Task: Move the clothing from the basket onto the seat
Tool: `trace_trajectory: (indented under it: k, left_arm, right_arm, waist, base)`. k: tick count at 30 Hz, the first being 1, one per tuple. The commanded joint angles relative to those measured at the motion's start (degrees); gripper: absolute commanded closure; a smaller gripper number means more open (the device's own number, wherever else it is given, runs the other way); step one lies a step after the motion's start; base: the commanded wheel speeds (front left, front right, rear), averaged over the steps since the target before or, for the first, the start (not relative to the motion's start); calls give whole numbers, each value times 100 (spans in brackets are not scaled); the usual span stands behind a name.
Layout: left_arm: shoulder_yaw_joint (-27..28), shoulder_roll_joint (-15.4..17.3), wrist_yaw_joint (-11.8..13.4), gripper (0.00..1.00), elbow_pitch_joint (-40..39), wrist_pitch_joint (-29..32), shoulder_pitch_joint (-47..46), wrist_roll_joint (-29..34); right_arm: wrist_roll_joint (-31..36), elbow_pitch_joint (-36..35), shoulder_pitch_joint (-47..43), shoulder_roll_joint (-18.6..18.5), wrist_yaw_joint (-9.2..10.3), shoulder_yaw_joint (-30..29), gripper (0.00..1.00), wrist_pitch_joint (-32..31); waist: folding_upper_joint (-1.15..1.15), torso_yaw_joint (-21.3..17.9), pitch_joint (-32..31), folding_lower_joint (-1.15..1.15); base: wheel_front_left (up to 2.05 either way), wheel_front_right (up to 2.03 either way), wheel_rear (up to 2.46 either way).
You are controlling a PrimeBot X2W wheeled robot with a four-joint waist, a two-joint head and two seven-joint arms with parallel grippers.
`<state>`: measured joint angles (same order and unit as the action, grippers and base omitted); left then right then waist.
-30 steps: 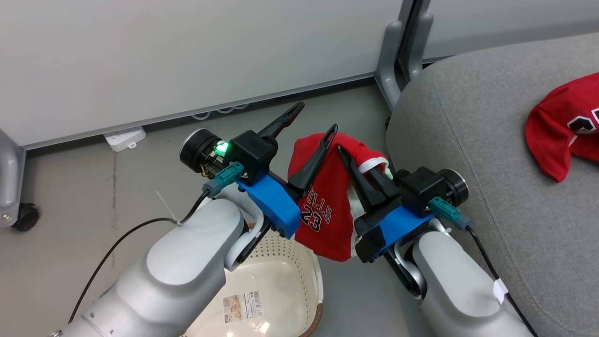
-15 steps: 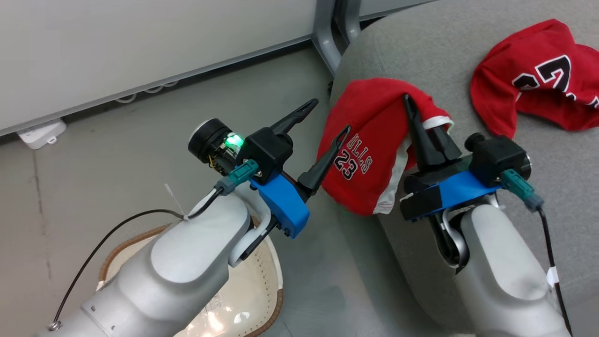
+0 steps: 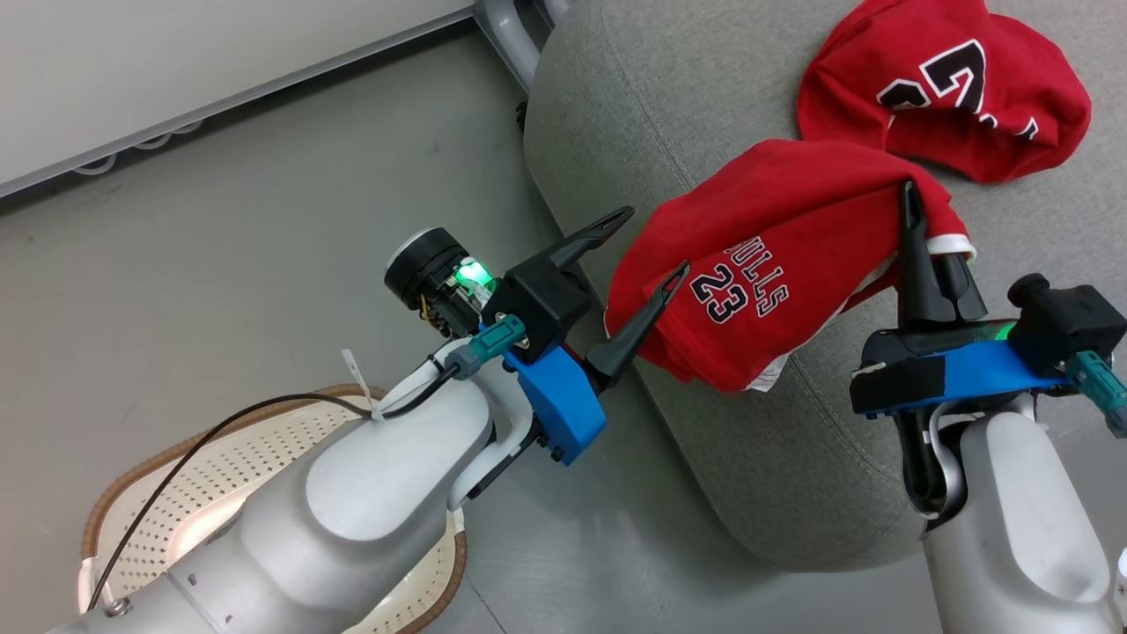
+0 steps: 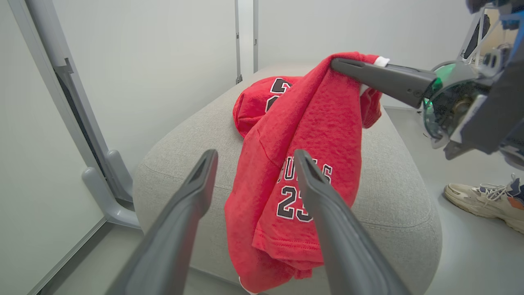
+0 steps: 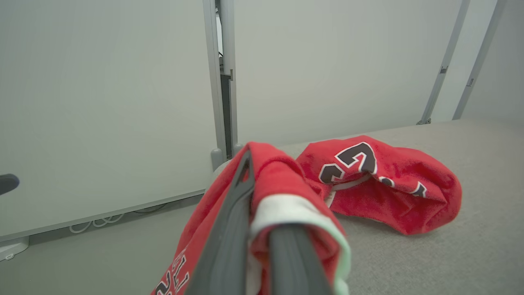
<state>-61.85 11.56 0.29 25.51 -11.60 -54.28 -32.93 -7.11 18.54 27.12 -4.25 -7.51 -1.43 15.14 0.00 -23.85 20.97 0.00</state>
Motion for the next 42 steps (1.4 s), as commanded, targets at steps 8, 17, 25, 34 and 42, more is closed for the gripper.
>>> trace_trajectory:
  k: [8,17,25,34,42]
  left_arm:
    - [-87,23,-37,0,31,30,-81,18]
    - [-74,55,-9,0,12,8,-162,-11]
    - [-79,216,45,0,-134,120,-310,59]
    - [-35,581,144,0,-529,420,-680,212]
    - [9,1006,254,0,-1149,776,-1130,432]
  right_arm:
    - [35,-87,-194,91,5,-128,100,0]
    - [90,-187,123,61,5,12,100,-1]
    - [141,-544,1155,-500,5,-6,100,-1]
    - [-198,-577,2654,-1637,6,-964,100,-1]
    - [-260,178,2898,-2548,5,-2011,100,-1]
  waist:
    - [0,-208,130,0]
    - [0,-145,213,0]
    - [0,-66,623,0]
    - [0,27,1561,0]
    - [0,87,2545,0]
  base:
    - [0,0,0]
    - [0,0,0]
    - [0,0,0]
    - [0,0,0]
    - [0,0,0]
